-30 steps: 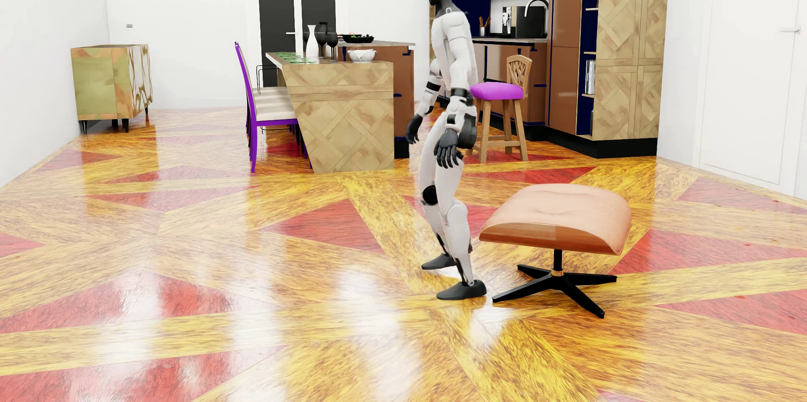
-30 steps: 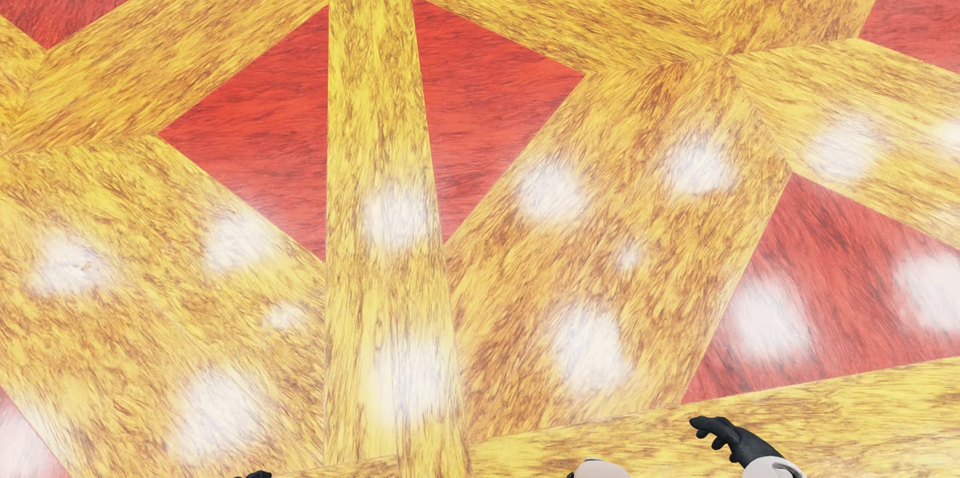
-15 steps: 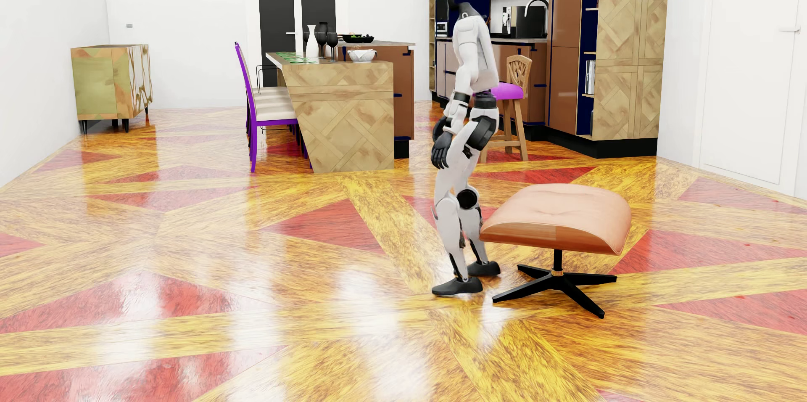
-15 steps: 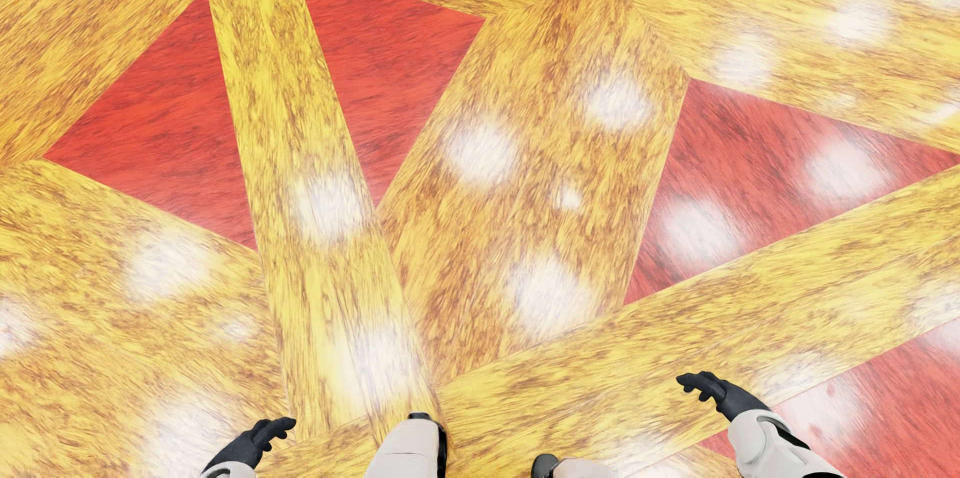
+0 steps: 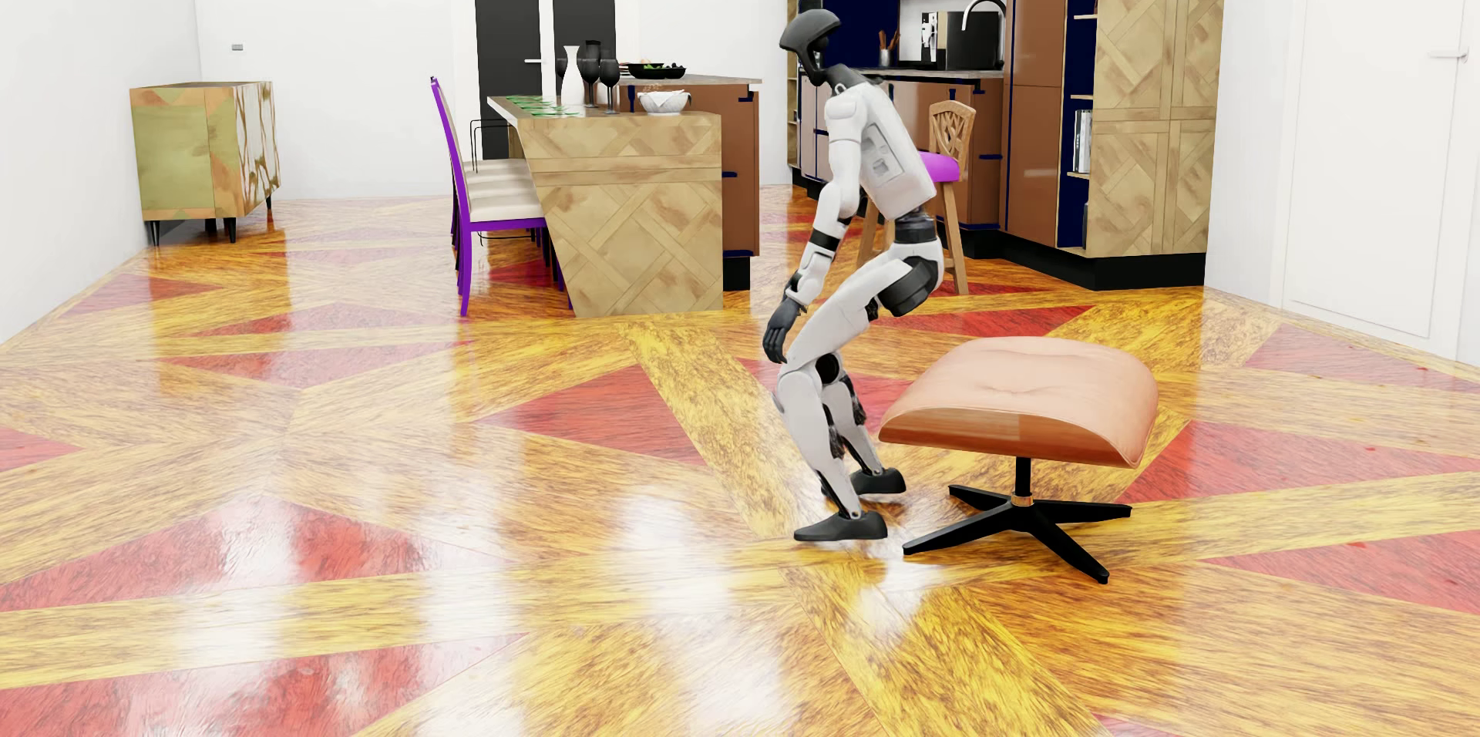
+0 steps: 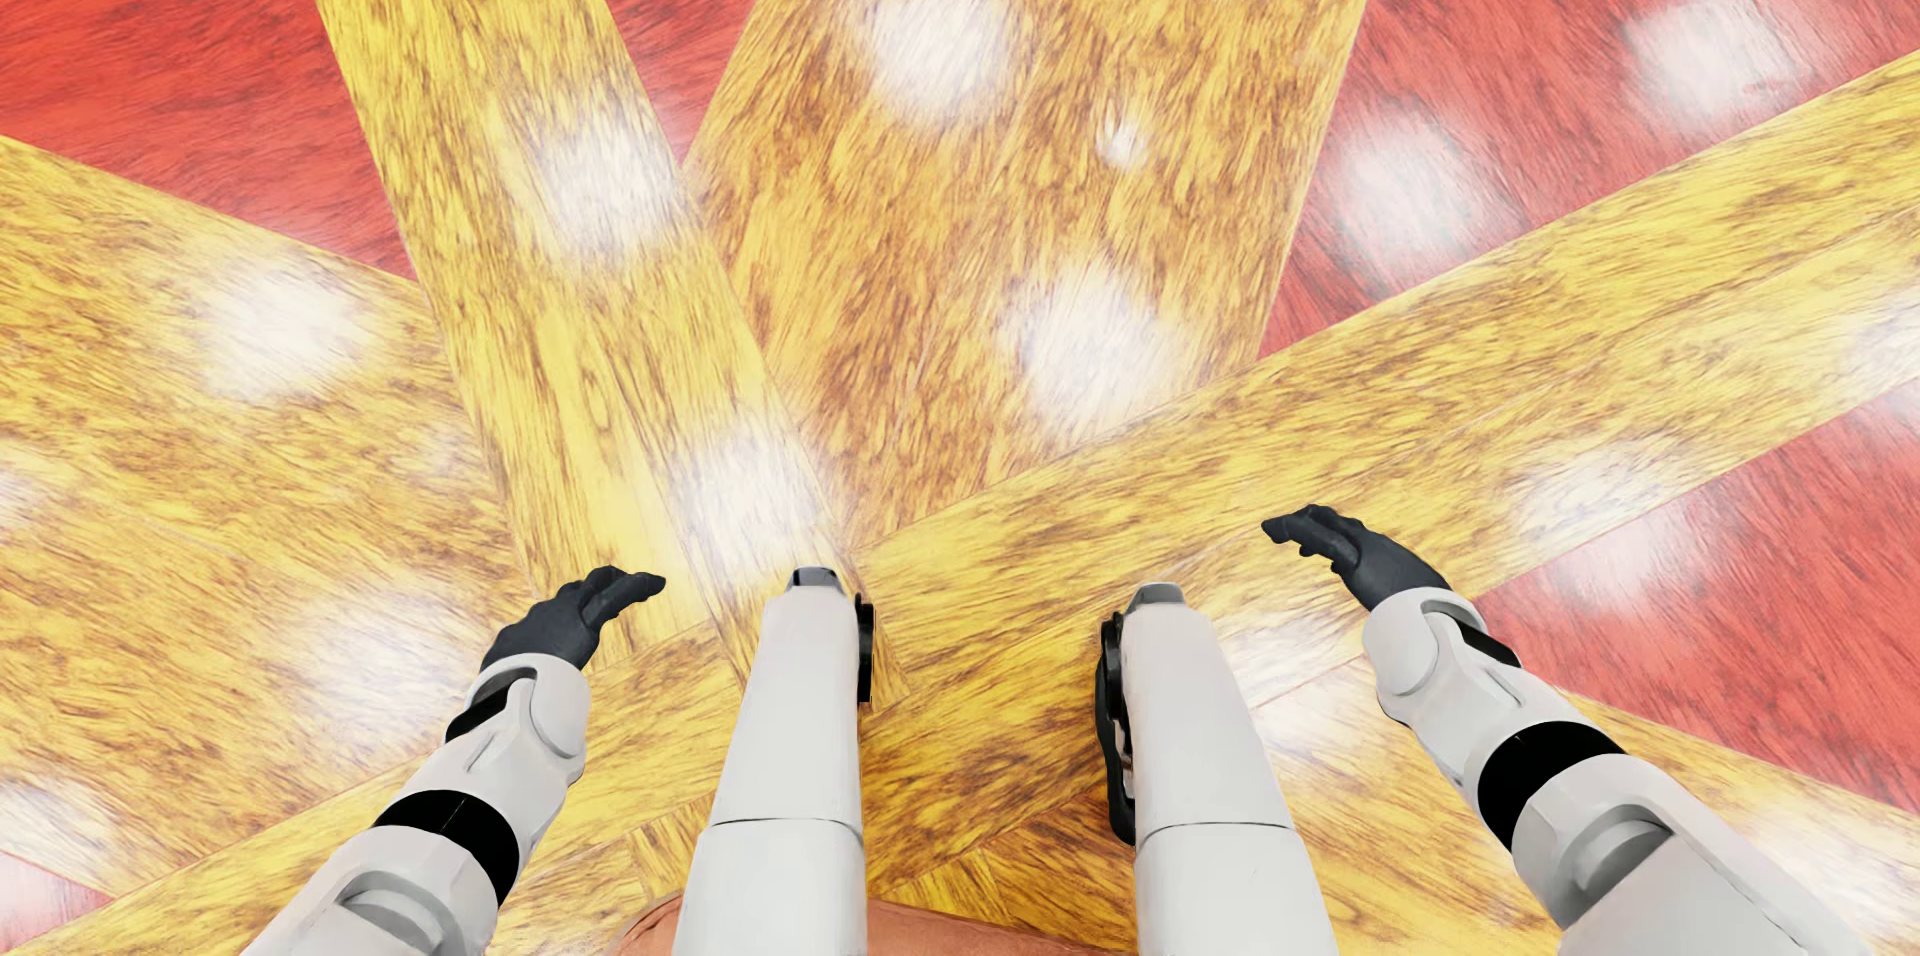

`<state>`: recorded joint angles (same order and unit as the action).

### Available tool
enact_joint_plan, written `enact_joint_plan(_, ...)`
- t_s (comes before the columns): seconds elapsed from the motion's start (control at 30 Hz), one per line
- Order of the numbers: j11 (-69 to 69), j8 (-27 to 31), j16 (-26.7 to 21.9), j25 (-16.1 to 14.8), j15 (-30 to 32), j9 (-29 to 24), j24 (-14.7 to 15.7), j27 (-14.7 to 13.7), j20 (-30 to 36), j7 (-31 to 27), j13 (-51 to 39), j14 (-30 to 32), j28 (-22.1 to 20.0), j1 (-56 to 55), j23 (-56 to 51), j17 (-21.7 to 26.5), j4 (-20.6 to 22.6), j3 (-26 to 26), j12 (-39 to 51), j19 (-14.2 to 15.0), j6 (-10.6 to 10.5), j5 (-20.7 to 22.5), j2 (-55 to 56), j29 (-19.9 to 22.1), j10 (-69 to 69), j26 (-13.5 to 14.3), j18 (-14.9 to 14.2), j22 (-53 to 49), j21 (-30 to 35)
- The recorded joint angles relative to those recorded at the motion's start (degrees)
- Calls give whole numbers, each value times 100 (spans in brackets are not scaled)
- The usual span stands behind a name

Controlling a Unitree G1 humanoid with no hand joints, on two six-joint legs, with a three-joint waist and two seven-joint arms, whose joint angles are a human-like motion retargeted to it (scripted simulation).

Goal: Sit down on dark chair

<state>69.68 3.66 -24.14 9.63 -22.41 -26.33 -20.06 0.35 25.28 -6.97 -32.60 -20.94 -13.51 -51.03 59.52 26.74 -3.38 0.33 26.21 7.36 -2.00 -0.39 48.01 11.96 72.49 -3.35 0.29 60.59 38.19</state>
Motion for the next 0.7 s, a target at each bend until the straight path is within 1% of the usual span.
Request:
enact_joint_plan(0.07,350,36,-43,9,-45,-96,0,-3,106,-74,-212,-64,-10,-411,-73,-44,-38,-15,235,70,6,0,384,17,397,-30,-51,-45,48)
enact_joint_plan(0.2,981,156,-51,-12,-114,-356,85,-12,310,-193,-617,-168,-79,-1047,-207,-76,-16,-24,737,56,66,45,1038,99,1051,-59,-55,-8,231)
enact_joint_plan(0.3,1443,238,-59,29,-239,-510,77,-11,449,-285,-854,-298,-80,-1449,-320,-77,-11,-45,1030,77,72,61,1449,92,1514,-88,-61,-14,320)
enact_joint_plan(0.4,1909,287,-52,75,-348,-661,58,4,589,-414,-1118,-329,-1,-1892,-390,-64,46,-37,1382,105,50,69,1860,39,1987,-144,3,19,366)
enact_joint_plan(0.5,2236,331,-26,35,-334,-881,184,-2,729,-530,-1451,-300,-114,-2254,-385,-92,146,-31,1779,151,20,124,2208,124,2339,-156,95,80,543)
enact_joint_plan(0.63,2574,376,54,58,-168,-1042,201,-3,759,-541,-1546,-163,-145,-2411,-488,-169,126,-38,1896,232,-31,81,2400,193,2677,-151,60,81,681)
enact_joint_plan(0.7,2719,375,106,104,-27,-1034,115,24,690,-531,-1380,-91,-34,-2373,-543,-227,117,-25,1801,276,-33,44,2382,170,2835,-191,75,71,598)
